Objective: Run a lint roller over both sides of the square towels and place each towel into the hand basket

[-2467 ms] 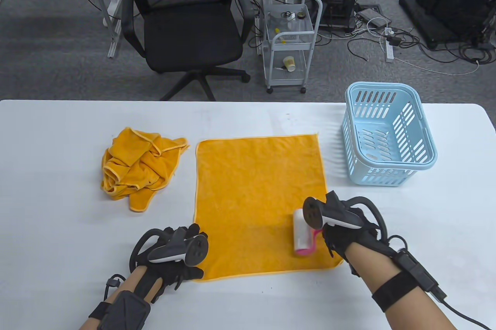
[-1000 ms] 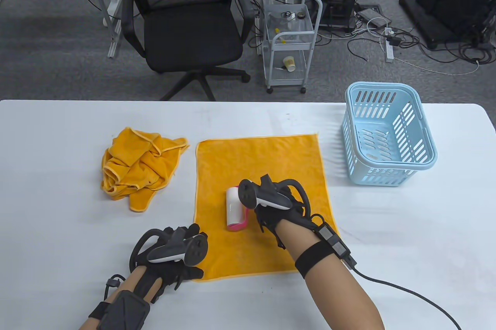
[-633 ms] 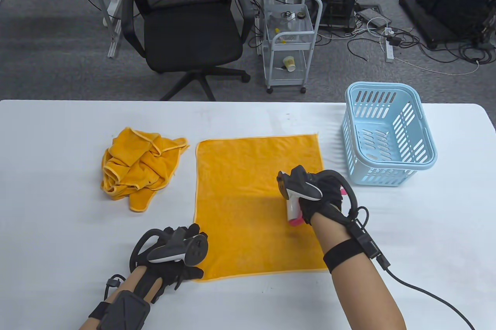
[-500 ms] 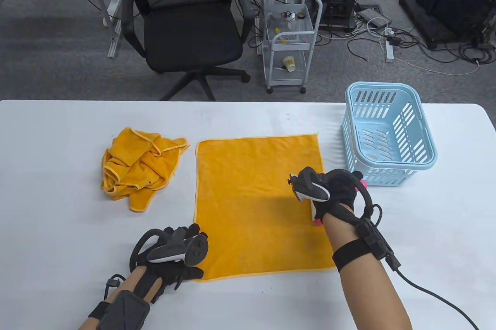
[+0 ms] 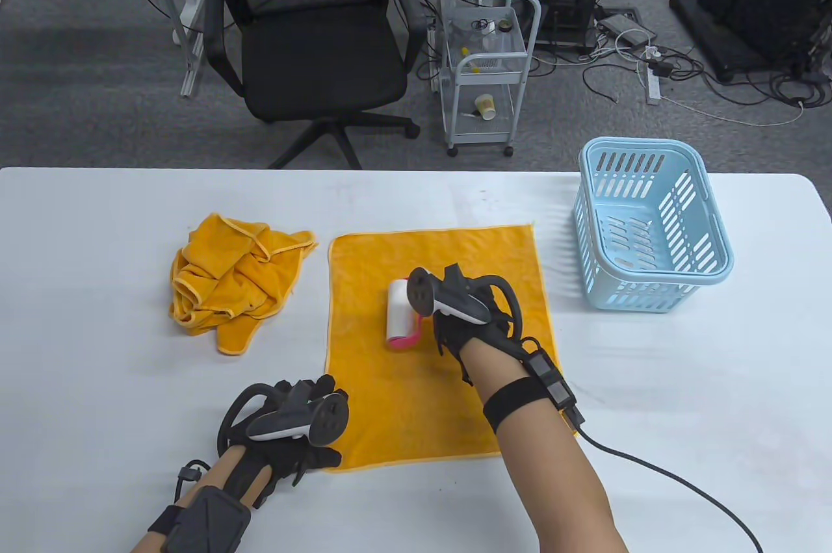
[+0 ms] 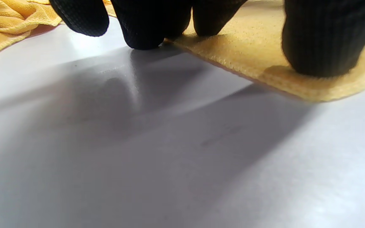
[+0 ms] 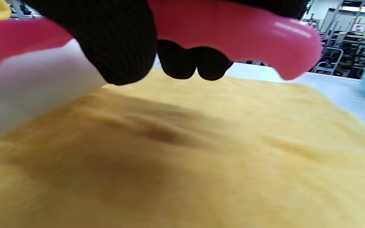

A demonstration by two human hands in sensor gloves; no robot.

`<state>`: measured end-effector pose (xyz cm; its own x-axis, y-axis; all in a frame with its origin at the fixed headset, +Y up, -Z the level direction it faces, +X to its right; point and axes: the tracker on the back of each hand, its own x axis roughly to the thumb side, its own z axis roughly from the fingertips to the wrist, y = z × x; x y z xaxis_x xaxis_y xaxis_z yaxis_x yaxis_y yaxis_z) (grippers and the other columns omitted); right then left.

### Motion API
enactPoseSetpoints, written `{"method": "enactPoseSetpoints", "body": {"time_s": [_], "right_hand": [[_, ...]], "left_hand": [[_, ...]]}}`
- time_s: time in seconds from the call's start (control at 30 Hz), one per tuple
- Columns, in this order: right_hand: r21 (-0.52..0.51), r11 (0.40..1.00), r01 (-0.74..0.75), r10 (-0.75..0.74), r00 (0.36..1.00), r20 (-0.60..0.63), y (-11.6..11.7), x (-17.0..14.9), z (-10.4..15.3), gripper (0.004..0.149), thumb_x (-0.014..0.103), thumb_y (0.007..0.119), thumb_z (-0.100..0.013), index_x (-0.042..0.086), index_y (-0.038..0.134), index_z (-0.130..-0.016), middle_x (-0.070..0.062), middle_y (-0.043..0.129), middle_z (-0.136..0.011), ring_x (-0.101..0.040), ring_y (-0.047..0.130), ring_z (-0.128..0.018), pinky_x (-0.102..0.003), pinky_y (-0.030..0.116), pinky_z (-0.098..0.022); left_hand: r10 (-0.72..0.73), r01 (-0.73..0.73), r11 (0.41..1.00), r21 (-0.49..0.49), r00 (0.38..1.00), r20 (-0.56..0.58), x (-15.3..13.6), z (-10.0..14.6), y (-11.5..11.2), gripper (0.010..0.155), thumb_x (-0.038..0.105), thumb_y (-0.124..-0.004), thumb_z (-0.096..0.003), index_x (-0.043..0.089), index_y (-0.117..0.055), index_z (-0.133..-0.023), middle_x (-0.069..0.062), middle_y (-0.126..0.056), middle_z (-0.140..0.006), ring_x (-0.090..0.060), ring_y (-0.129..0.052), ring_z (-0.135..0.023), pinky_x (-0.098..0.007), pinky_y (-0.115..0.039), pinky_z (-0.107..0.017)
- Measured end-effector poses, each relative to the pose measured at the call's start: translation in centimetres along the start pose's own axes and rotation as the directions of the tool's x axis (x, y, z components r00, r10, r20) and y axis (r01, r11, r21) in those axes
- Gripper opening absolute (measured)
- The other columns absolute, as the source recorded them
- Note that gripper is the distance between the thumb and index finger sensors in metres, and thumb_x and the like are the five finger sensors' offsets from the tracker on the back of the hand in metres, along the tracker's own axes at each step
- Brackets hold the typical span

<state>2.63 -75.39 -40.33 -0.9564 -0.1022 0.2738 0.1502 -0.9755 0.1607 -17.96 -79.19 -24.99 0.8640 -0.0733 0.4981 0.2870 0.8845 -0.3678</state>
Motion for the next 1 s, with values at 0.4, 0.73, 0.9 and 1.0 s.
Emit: {"method": "enactPoseSetpoints", "body": {"time_s": [0.4,0.73,0.9,1.0], "right_hand": [[0.084,0.9,-0.428,0.436,0.872,-0.223,-0.5,-7.2,1.0,0.058,0.022,0.091,-0.048,0.026,0.071,-0.103,-0.008,0.082,-0.096,-0.04,0.081,-0.089,-0.063,0.063,-0.067],[0.087,0.862,-0.499,0.504,0.828,-0.246,-1.4,-7.7,0.9,0.057,0.023,0.09,-0.048,0.026,0.073,-0.102,-0.008,0.079,-0.099,-0.038,0.077,-0.092,-0.062,0.061,-0.068],[-0.039,0.995,-0.094,0.088,0.986,-0.145,-1.9,-3.9,-0.7,0.06,0.025,0.088,-0.049,0.025,0.066,-0.105,-0.01,0.077,-0.1,-0.04,0.079,-0.091,-0.061,0.065,-0.067],[-0.046,0.999,-0.024,0.02,0.996,-0.085,-0.9,-1.3,-1.5,0.061,0.028,0.088,-0.049,0.024,0.065,-0.106,-0.01,0.078,-0.099,-0.039,0.081,-0.089,-0.06,0.068,-0.065]], "left_hand": [[-0.001,0.001,1.0,-0.001,1.0,-0.001,0.0,0.0,0.0,0.088,0.066,-0.082,-0.0353,0.027,-0.05,-0.108,-0.01,-0.042,-0.121,-0.04,-0.06,-0.108,-0.067,-0.053,-0.075],[-0.004,0.004,1.0,0.0,1.0,0.001,0.0,0.0,0.1,0.088,0.066,-0.082,-0.0353,0.027,-0.05,-0.108,-0.01,-0.042,-0.121,-0.041,-0.06,-0.108,-0.067,-0.053,-0.075],[-0.001,0.001,1.0,0.001,1.0,0.003,0.0,0.0,0.0,0.088,0.066,-0.082,-0.0354,0.027,-0.05,-0.107,-0.01,-0.042,-0.121,-0.041,-0.06,-0.108,-0.067,-0.053,-0.075],[0.001,-0.001,1.0,0.001,1.0,0.004,0.0,0.0,0.0,0.088,0.066,-0.082,-0.0354,0.027,-0.05,-0.108,-0.01,-0.042,-0.121,-0.041,-0.06,-0.108,-0.067,-0.053,-0.075]]}}
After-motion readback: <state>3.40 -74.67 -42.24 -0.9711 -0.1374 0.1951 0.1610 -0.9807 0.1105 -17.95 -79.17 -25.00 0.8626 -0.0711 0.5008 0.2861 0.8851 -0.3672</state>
